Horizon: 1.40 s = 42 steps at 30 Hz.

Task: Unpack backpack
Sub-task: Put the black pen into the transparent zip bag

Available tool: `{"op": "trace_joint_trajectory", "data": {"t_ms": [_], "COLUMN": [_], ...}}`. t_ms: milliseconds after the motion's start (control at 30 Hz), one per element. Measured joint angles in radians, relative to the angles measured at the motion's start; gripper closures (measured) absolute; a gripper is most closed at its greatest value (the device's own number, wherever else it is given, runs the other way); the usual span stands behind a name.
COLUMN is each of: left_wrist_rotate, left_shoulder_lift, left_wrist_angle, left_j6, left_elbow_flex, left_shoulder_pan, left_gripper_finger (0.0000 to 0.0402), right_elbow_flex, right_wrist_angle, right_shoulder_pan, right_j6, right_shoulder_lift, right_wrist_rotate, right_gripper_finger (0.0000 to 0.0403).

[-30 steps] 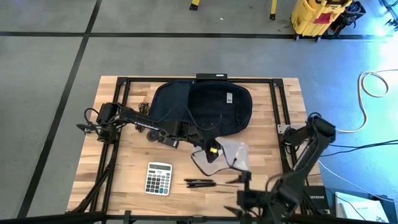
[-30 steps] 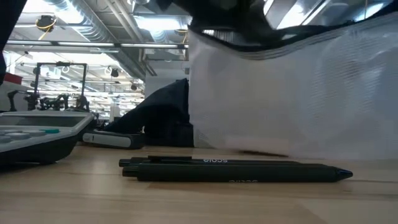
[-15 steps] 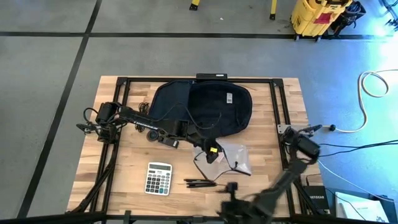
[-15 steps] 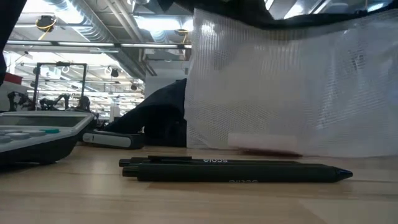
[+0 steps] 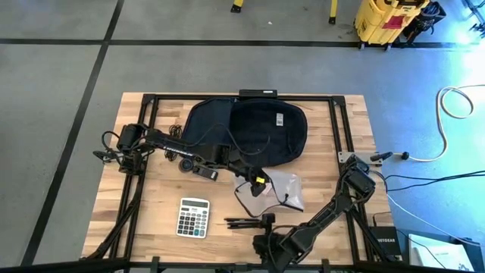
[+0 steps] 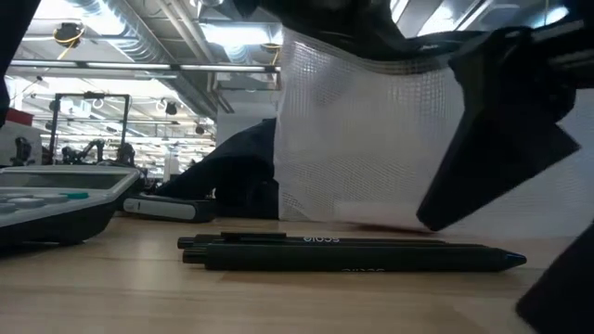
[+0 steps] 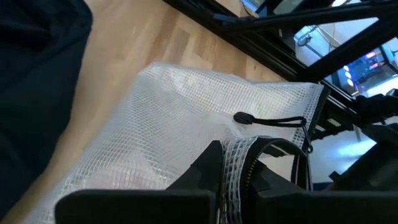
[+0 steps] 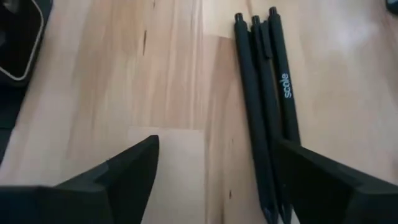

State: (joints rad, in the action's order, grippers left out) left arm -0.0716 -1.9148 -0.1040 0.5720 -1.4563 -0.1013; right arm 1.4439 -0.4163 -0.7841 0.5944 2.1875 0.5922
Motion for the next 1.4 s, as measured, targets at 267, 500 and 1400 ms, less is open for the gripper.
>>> {"op": "trace_joint_trajectory", "data": {"t_ms": [267, 500, 1400], "left_wrist_rotate": [0.002, 0.004, -0.004], "left_shoulder_lift": [0.0, 0.0, 0.0], "left_wrist_angle": [-0.015, -0.021, -0.021], "left_j6": [-0.003, -0.011, -0.023], "left_elbow_flex": [0.0, 0.0, 0.0], "left_shoulder_pan": [-0.002, -0.004, -0.005], "left_gripper_finger": [0.0402, 0.0402, 0.0402], "right_elbow_flex": [-0.017, -0.026, -0.07], "right_wrist_angle": [0.093, 0.153, 0.195], "right_shoulder_pan": [0.025, 0.072, 0.132], "right_j6": [-0.075, -0.145, -0.156], "right_shoulder_lift": [0.0, -0.003, -0.018], "right_wrist_rotate": [-0.077, -0.164, -0.275], "right_gripper_finger": [0.0151, 0.0203, 0.0226]}}
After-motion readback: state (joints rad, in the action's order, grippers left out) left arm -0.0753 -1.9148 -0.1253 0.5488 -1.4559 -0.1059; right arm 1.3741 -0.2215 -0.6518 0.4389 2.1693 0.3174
